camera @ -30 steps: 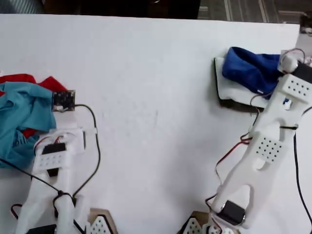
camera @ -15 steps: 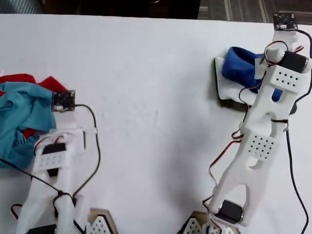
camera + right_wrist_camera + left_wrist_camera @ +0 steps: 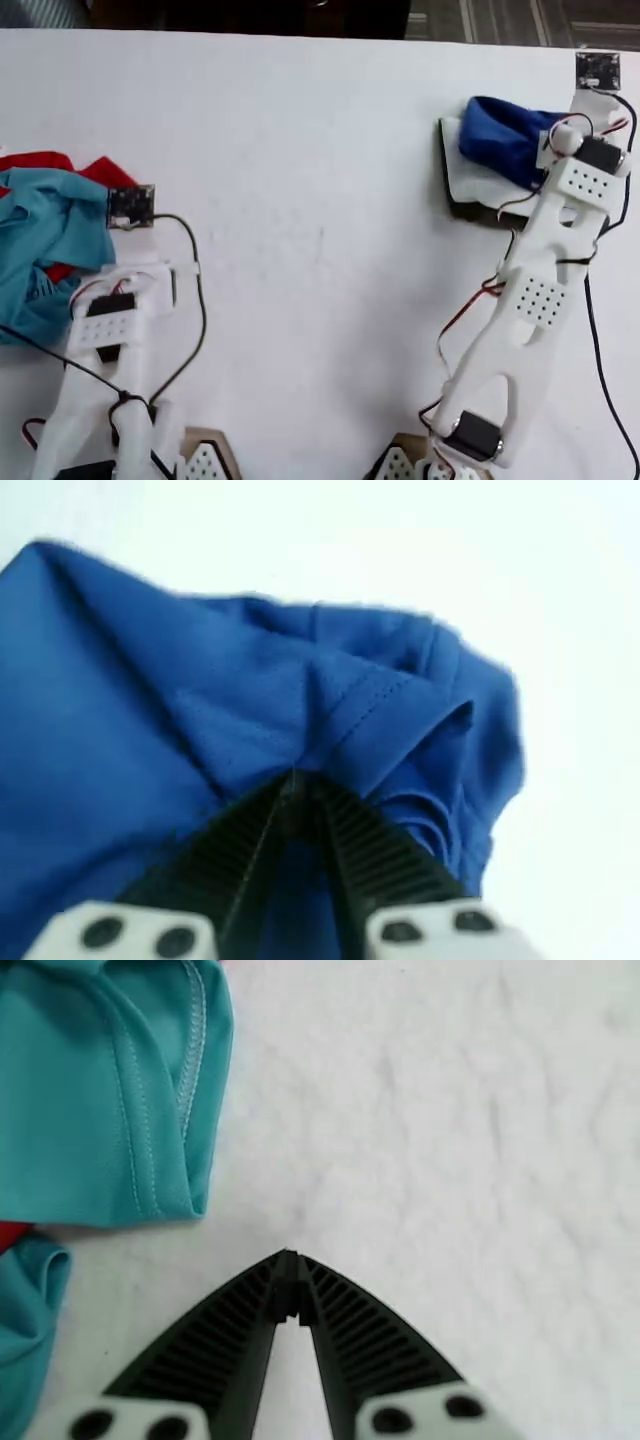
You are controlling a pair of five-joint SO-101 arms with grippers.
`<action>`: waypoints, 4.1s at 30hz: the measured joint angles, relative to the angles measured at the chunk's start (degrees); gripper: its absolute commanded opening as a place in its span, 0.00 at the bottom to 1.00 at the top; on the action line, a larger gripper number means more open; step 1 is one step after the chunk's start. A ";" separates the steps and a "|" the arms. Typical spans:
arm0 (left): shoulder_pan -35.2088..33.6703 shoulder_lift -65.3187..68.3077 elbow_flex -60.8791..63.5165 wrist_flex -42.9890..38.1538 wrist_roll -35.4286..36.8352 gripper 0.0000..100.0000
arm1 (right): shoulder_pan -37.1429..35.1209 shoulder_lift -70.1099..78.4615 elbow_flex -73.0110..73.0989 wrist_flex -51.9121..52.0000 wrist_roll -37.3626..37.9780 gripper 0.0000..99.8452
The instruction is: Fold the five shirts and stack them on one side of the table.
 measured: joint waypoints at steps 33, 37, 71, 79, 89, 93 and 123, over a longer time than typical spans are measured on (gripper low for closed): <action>0.00 0.00 0.18 0.00 0.00 0.03 | -3.60 -3.69 -7.56 0.97 0.26 0.02; -0.09 0.00 0.18 0.00 0.00 0.03 | -4.31 -3.60 -7.56 2.90 4.22 0.02; -0.09 0.00 0.18 0.00 0.00 0.03 | 3.87 8.18 -7.91 -29.63 -8.88 0.02; -0.09 0.00 0.18 0.00 0.00 0.03 | 2.90 -5.01 -7.91 -7.74 -17.23 0.02; 0.00 0.00 0.18 0.00 0.00 0.03 | 0.53 -4.48 -8.00 0.79 -12.75 0.02; -0.09 0.00 0.18 0.00 0.00 0.03 | 0.97 2.02 -7.91 -10.29 -11.60 0.02; -0.09 0.00 0.18 0.00 0.00 0.03 | -3.25 -11.78 -8.00 8.09 -11.43 0.16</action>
